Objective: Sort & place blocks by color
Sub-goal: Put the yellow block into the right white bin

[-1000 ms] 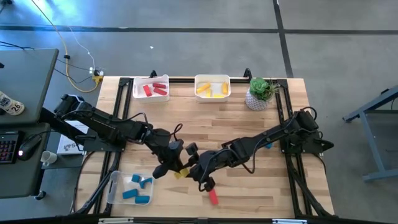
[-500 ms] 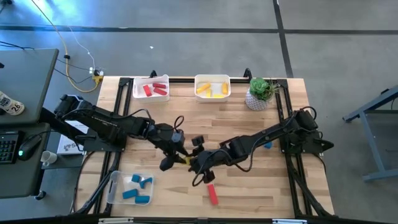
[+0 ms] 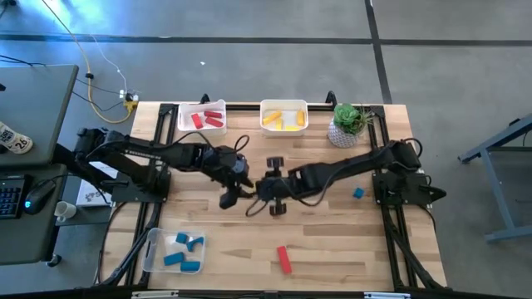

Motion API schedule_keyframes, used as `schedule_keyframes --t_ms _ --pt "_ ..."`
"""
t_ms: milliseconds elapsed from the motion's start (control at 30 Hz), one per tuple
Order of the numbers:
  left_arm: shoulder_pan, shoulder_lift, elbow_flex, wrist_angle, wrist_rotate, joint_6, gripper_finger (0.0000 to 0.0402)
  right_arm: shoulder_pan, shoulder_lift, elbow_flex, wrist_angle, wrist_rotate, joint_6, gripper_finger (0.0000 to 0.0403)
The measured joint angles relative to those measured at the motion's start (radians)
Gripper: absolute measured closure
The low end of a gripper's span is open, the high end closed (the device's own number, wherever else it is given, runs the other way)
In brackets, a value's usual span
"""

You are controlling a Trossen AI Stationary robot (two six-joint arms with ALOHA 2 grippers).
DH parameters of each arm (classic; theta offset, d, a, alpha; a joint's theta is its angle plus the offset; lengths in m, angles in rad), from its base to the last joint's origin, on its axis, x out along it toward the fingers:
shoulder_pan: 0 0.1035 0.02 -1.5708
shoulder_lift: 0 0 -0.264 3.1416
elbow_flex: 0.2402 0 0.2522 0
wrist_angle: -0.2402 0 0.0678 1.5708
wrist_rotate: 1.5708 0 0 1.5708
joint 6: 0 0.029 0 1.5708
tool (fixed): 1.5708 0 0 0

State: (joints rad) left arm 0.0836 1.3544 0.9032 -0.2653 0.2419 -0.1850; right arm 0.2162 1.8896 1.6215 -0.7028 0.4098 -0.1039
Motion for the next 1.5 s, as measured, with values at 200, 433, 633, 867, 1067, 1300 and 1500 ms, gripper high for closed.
schedule_keyframes --t_ms 200,433,633,867,1067,1300,1500 --pt "0.053 0.000 0.000 0.000 -0.098 0.055 0.0225 -0.119 0.000 0.000 -0.022 0.049 0.003 0.0296" --pt "0.091 0.000 0.000 -0.001 -0.174 0.068 0.0225 -0.283 0.000 0.000 -0.022 0.053 0.003 0.0296" --pt "0.107 0.000 0.000 -0.001 -0.187 0.067 0.0225 -0.430 0.000 0.000 -0.024 0.049 0.018 0.0296" --pt "0.107 0.000 0.000 -0.001 -0.186 0.092 0.0225 -0.577 0.000 0.000 -0.025 0.011 0.047 0.0296" --pt "0.106 0.000 0.000 -0.001 -0.186 0.092 0.0225 -0.676 0.000 0.000 -0.027 -0.058 0.138 0.0296" --pt "0.106 0.000 0.000 -0.001 -0.186 0.092 0.0225 -0.718 0.000 0.000 -0.044 -0.127 0.178 0.0261" --pt "0.106 0.000 0.000 -0.003 -0.186 0.092 0.0225 -0.713 0.000 0.000 -0.142 -0.070 0.202 0.0196"
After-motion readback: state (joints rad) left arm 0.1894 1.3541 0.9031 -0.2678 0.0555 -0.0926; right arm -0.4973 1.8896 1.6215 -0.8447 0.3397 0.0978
